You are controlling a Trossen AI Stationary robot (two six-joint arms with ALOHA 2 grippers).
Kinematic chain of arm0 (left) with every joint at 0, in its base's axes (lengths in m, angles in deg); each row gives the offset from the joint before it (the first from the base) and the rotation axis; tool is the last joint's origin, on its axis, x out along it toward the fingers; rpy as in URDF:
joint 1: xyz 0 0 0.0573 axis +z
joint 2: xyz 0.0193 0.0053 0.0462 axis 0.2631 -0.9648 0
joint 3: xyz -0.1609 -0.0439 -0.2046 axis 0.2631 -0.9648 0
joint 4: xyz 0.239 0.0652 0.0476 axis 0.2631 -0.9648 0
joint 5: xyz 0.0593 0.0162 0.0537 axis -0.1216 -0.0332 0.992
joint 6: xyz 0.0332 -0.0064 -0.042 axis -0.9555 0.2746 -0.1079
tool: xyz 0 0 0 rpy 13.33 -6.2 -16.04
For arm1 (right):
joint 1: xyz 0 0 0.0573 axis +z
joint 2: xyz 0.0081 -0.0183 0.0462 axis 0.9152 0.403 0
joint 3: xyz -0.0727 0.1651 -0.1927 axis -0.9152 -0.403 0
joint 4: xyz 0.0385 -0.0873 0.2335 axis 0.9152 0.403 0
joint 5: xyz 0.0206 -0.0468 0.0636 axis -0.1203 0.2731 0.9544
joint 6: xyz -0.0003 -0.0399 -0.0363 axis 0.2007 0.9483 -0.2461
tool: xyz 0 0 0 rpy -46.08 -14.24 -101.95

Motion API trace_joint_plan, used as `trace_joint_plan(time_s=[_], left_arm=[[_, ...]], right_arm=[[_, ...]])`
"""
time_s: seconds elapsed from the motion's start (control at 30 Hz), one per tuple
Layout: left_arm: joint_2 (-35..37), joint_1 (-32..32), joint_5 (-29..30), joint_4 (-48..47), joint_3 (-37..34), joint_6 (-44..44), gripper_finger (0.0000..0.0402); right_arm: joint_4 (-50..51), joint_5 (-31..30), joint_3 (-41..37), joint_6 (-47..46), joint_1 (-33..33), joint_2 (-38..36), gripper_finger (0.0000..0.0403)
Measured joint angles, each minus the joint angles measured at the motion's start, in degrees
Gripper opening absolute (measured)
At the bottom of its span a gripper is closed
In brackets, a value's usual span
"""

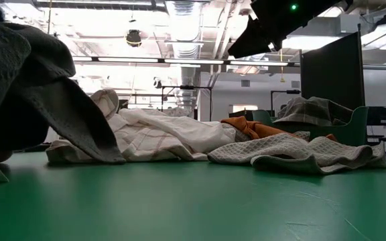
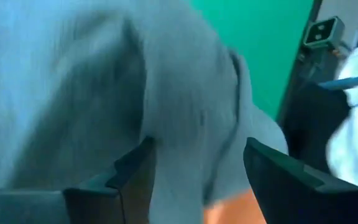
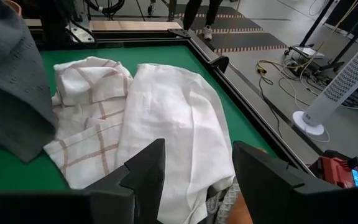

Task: Sort towels by color in basket
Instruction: Put the gray towel into the orange bin

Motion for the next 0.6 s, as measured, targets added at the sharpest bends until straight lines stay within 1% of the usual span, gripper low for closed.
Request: trace_joint_plan(time_s=[0.13,0.3,0.37,0.47,0.53,0.6], left_arm=[[-5.99,6.37,0.21,-0.26,5.14,-12.29,0.0222],[-16.18,12.94,0.13,-1.96,13.81,-24.86,0.0220],[-20.68,14.97,-0.34,-4.07,17.53,-28.55,0.0219],[-27.41,17.06,-1.29,-7.79,22.71,-32.79,0.0219],[-31.73,18.27,-2.56,-11.69,26.06,-35.18,0.0219],[-35.81,19.27,-3.85,-17.10,29.59,-36.60,0.0219]], right_arm=[[0.04,0.00,0.00,-0.59,0.00,0.00,0.0217],[0.90,0.00,0.00,-0.57,0.00,0.00,0.0217],[3.43,-0.60,0.00,-0.15,0.00,-0.33,0.0217],[9.56,-4.39,-0.07,-1.63,0.02,-2.18,0.0217],[12.87,-6.58,-0.07,-3.47,0.00,-3.56,0.0217],[14.40,-6.75,-0.07,-4.76,-0.07,-4.39,0.0217]])
